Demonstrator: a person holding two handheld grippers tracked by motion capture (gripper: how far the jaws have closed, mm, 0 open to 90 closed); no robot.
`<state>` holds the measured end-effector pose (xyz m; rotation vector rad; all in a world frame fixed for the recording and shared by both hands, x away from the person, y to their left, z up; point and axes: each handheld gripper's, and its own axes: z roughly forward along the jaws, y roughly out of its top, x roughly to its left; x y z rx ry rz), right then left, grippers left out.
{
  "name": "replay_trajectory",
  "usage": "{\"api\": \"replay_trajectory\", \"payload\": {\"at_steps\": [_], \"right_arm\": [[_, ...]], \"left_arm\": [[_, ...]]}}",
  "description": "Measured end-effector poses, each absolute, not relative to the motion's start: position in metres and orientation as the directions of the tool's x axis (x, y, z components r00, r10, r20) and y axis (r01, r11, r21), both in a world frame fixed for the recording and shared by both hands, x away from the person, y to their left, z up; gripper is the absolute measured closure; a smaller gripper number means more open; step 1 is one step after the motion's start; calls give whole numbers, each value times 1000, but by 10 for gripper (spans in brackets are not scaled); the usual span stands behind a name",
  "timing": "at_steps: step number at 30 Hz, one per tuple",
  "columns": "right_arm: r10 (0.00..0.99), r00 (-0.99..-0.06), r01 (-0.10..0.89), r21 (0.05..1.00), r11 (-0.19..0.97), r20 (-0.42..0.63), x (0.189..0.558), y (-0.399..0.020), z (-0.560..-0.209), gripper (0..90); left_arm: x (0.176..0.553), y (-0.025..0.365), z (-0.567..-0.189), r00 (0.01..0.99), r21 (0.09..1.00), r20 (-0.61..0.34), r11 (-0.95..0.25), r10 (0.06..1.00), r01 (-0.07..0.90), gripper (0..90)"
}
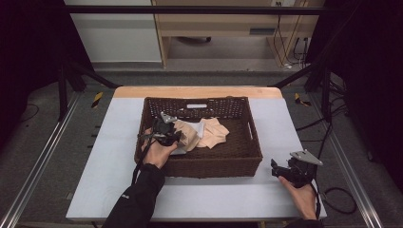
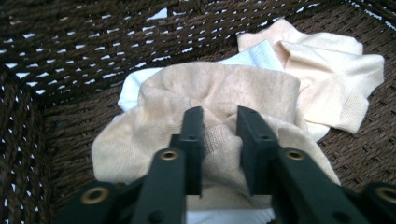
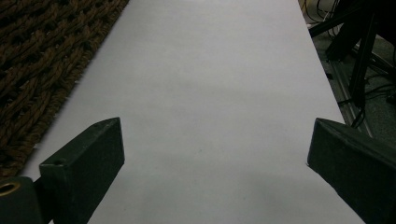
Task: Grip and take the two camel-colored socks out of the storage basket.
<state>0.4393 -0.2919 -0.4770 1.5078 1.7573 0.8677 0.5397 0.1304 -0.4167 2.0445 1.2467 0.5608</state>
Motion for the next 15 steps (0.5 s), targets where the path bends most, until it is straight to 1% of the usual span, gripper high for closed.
{"api": "replay_trajectory", "payload": {"at_steps": [4,7,12,15], "right_arm": [[991,-122,556,823,115,-56,439,-292,-477,41],[991,-123,555,824,115,-55,439,-292,-477,41],[991,-122,554,825,111,-51,439,-293,-477,41],[991,-122,552,826,111,-51,439,-293,-476,41]], "left_arm": [[540,132,-416,446,732,10,-311,895,607,825],[538,134,-413,459,751,4,-306,888,585,837],[537,137,-407,479,801,-31,-264,877,536,839],[536,139,-401,484,841,-87,-197,871,505,840]]}}
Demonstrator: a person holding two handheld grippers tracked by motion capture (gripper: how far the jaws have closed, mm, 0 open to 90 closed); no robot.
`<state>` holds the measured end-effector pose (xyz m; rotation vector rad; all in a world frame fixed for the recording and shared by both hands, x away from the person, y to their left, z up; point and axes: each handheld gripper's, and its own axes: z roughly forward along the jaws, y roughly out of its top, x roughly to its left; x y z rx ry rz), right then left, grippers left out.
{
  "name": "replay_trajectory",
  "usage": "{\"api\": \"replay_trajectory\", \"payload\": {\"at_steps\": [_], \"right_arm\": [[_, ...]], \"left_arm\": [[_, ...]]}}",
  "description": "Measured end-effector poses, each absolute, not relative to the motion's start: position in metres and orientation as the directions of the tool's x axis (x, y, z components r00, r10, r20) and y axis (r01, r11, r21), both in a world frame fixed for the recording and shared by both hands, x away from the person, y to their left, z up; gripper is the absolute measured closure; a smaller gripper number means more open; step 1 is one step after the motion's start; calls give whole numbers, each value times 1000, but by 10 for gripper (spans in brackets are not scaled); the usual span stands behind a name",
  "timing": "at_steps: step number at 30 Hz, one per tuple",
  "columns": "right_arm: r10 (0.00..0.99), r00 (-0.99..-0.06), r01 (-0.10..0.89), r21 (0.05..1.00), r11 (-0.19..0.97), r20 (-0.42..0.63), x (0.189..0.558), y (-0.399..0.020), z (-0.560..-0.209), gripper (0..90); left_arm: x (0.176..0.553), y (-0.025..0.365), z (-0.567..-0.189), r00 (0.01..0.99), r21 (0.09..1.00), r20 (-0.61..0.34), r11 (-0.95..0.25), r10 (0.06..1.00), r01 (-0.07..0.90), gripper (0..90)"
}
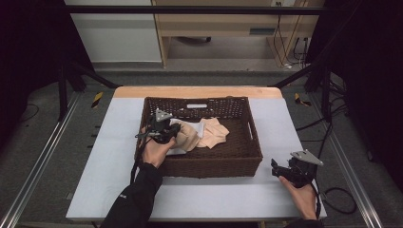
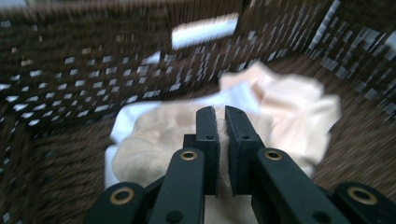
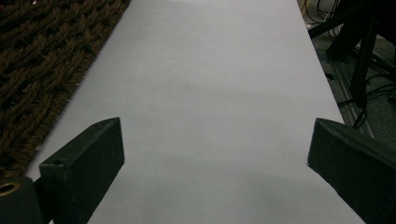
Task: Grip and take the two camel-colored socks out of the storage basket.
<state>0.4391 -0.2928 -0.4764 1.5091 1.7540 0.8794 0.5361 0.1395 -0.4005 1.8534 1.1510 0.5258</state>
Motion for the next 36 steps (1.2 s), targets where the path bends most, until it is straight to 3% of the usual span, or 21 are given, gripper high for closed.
{"api": "replay_trajectory", "payload": {"at_steps": [16,36], "right_arm": [[991,-119,543,832,111,-54,439,-293,-476,41],[992,-117,539,836,102,-46,438,-293,-474,41]], "left_arm": [[521,144,-340,536,953,-89,-84,839,290,844],[455,150,-295,708,982,-60,-87,704,170,845]]}}
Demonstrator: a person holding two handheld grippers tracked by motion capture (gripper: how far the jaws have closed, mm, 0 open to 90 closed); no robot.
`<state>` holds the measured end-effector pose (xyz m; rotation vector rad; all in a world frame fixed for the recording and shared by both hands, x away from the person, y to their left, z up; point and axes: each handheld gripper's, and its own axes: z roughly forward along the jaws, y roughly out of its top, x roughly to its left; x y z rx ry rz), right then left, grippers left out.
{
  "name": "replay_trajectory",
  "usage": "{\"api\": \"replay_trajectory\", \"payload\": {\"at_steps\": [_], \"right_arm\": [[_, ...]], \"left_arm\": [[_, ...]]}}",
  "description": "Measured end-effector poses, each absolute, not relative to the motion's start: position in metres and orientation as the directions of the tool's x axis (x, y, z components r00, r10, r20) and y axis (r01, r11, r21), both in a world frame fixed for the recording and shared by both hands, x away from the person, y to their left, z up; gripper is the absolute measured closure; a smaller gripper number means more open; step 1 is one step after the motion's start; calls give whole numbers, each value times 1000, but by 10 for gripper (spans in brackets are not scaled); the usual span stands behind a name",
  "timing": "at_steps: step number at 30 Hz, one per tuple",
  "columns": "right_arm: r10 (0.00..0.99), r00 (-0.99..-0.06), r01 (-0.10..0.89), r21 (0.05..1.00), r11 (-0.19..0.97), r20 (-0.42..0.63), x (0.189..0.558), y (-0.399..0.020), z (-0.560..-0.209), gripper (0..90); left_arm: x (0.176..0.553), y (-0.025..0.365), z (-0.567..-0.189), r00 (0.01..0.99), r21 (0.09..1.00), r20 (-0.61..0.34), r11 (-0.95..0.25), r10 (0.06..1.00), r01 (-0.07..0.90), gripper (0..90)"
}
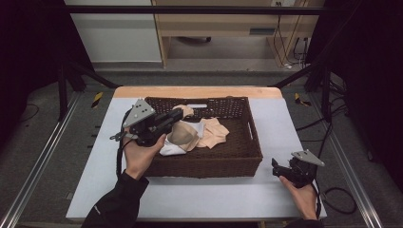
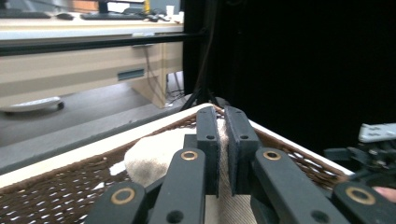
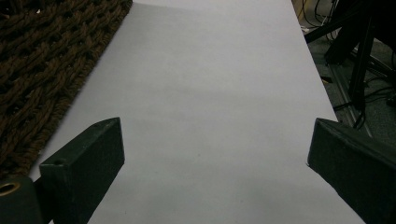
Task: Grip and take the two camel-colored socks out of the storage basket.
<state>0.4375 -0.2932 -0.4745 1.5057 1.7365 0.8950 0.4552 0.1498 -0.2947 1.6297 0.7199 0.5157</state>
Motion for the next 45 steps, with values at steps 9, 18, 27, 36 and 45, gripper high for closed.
{"api": "replay_trajectory", "payload": {"at_steps": [9,18,27,36,45], "right_arm": [[992,-120,538,836,104,-46,437,-293,-474,42],[992,-121,540,835,106,-47,437,-292,-475,42],[991,-124,533,839,111,-52,437,-293,-474,42],[991,-124,538,836,110,-51,436,-293,-474,42],[990,-128,539,835,115,-54,436,-292,-474,43]], "left_arm": [[416,156,-300,762,985,-31,-108,647,131,845],[392,157,-320,789,982,-32,-129,614,140,845],[377,151,-341,818,971,-41,-169,573,167,845],[370,147,-371,836,956,-94,-187,541,228,845],[369,135,-404,844,922,-105,-268,526,281,845]]}}
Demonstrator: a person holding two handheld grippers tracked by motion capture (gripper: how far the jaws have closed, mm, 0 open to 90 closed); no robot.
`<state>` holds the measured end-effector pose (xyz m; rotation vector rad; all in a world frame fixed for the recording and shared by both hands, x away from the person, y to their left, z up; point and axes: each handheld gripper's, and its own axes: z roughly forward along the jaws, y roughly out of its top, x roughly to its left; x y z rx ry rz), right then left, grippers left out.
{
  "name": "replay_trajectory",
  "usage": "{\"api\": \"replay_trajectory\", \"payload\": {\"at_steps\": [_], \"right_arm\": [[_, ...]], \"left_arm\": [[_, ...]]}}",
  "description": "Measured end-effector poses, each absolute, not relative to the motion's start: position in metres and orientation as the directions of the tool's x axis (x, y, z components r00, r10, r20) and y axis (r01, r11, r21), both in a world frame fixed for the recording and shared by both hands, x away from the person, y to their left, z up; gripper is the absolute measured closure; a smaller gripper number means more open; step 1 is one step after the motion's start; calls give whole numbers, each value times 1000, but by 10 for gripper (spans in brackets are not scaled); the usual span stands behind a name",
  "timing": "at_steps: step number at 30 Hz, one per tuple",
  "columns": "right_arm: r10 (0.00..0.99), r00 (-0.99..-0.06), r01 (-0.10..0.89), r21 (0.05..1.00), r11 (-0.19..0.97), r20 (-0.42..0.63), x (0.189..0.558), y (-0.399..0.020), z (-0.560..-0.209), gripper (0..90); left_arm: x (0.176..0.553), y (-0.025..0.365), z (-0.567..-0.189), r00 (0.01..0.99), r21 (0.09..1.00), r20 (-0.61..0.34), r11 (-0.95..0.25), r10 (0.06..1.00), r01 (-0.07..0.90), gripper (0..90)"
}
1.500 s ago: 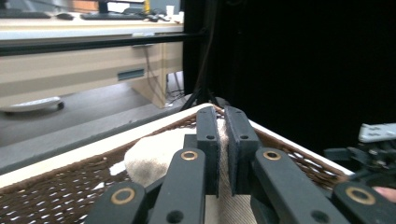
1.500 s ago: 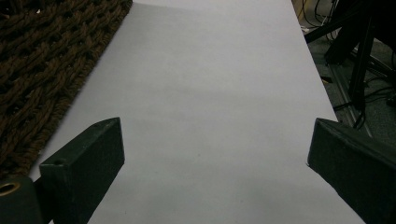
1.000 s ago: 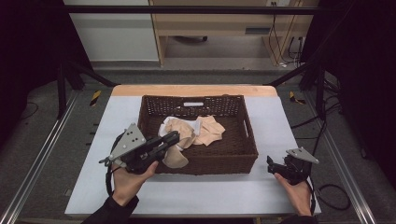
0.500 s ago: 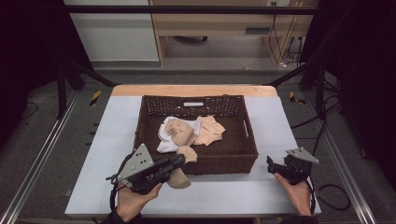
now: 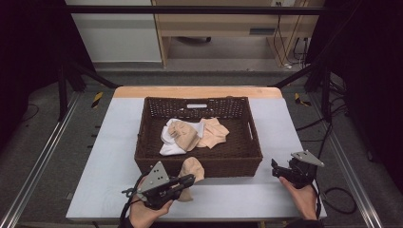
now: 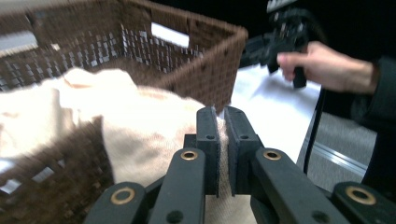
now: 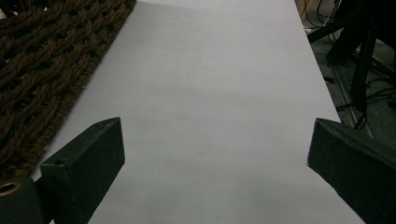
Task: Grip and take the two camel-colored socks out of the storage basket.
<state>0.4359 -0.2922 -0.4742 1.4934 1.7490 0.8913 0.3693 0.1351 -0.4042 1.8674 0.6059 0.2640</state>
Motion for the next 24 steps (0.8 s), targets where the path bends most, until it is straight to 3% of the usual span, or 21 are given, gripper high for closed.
{"api": "replay_trajectory", "payload": {"at_steps": [9,24], "right_arm": [[990,-129,541,833,117,-56,436,-292,-474,43],[989,-133,545,830,121,-57,436,-292,-475,43]], "left_arm": [[374,117,-448,850,853,-97,-397,517,339,845],[378,108,-474,855,798,-102,-471,508,375,812]]}}
